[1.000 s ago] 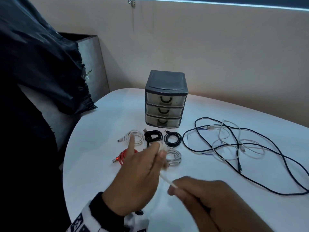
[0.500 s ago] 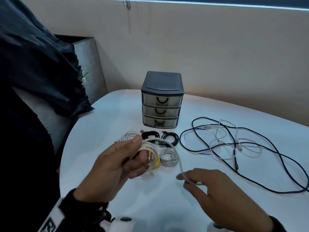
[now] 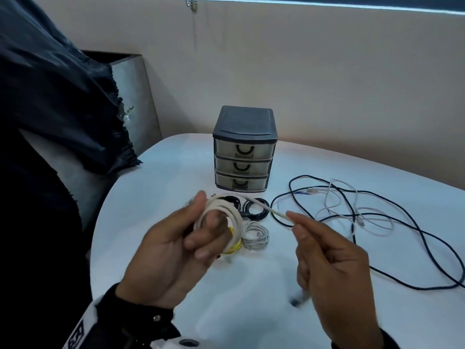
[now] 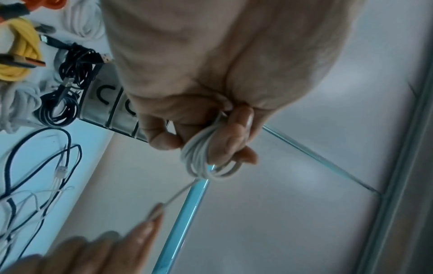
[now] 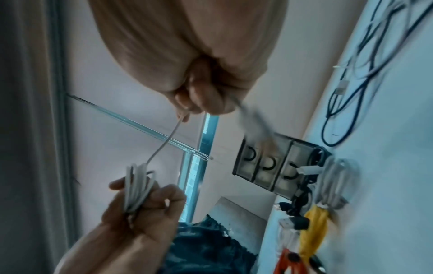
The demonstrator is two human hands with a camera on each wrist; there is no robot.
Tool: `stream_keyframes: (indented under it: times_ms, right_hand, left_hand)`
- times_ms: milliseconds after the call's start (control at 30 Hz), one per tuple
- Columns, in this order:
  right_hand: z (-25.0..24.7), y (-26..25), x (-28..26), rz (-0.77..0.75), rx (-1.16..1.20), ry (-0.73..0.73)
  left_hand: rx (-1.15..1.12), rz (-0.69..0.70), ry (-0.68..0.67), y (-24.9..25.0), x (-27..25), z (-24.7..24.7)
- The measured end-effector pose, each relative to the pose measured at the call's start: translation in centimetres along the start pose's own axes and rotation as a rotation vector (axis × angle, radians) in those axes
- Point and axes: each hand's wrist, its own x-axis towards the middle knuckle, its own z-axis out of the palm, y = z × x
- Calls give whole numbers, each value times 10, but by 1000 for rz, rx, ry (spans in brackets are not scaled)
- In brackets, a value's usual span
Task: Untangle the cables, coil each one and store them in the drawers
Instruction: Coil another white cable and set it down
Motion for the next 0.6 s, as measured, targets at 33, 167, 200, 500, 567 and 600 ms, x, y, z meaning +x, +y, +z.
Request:
stream_keyframes:
  times_ms: [33,167,200,500,567,600]
  right_hand:
    - [2,5,0,16,-87,-29]
    - [23,25,-18,-104,-537,-355]
    - [23,27,-23,-137,-633,-444]
    - [11,-21,-18,-470,-940,-511]
    - [-2,-16,-15,-645,-847,-301]
    - [-7,-14,-11,-637,-786,-252]
  left_hand:
    - [-59,31,-7,1,1,-1]
    - [104,217,247,-12,10,4]
    - [215,255,304,-16,12,2]
    - [1240,288,173,-39,10,-10]
    - [1147,186,39,-42,8,-5]
    - [1049,136,-15,-41,6,-2]
